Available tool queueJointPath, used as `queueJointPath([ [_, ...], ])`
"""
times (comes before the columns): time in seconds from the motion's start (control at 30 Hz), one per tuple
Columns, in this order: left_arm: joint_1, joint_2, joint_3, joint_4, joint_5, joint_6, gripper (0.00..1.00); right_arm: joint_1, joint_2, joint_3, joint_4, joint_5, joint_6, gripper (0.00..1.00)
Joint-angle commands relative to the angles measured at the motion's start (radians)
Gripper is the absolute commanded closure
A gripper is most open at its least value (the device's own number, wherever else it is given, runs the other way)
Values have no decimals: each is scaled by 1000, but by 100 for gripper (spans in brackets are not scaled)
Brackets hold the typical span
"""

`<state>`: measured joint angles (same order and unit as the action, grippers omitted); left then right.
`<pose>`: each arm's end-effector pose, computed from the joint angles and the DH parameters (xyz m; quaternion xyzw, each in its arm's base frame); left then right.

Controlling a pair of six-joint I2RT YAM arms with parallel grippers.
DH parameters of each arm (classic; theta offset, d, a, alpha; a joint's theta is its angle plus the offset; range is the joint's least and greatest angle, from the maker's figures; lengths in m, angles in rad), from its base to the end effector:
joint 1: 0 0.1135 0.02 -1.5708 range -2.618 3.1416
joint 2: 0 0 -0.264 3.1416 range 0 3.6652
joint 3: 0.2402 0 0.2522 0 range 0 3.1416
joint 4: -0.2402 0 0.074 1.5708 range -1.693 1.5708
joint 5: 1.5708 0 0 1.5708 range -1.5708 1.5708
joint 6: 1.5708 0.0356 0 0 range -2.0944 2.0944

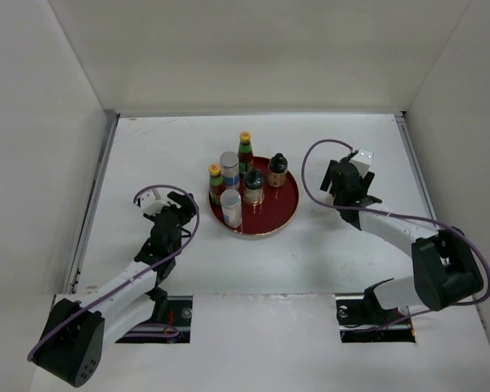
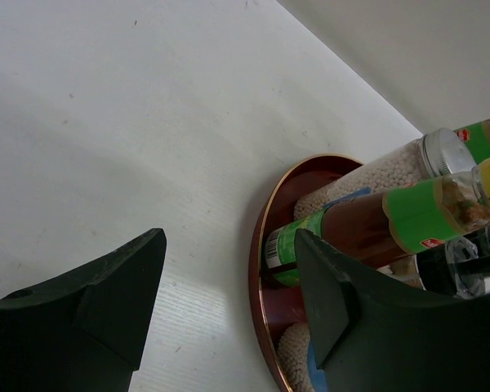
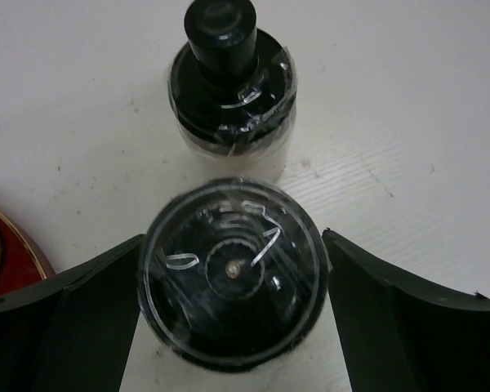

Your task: Organize the condiment bottles

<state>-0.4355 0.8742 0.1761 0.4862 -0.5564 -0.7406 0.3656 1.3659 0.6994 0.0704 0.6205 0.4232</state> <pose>0.1700 -0.0584 0.1826 -0.2842 0.7131 -0.1574 0.6212 0.2699 0.0812 0.2099 0.1671 0.8369 -0.0777 0.5153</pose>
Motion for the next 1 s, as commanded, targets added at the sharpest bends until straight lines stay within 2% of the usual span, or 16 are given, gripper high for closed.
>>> queueJointPath([
  [0.0, -4, 9, 2, 66, 10, -5, 37, -11, 39, 63, 129, 4, -29, 17],
  [0.17, -4, -3, -1, 66, 3, 1, 37, 12, 13, 29, 227, 51, -81, 38],
  [0.23, 1, -1, -3, 66, 10, 1, 37, 46, -31, 20, 220, 61, -92, 41],
  [0.37, 1, -6, -3, 66, 3, 1, 37, 150, -166, 14, 163, 53, -87, 43],
  [0.5, 1, -1, 0, 68, 7, -2, 34, 287, -206, 44, 129, 30, -58, 42],
  [0.77, 5, -9, -4, 78, -2, 4, 28, 485, -45, 117, 210, -21, 5, 41],
  [0.97, 7, -6, -6, 78, -2, 6, 27, 543, 96, 166, 299, -50, 5, 40],
])
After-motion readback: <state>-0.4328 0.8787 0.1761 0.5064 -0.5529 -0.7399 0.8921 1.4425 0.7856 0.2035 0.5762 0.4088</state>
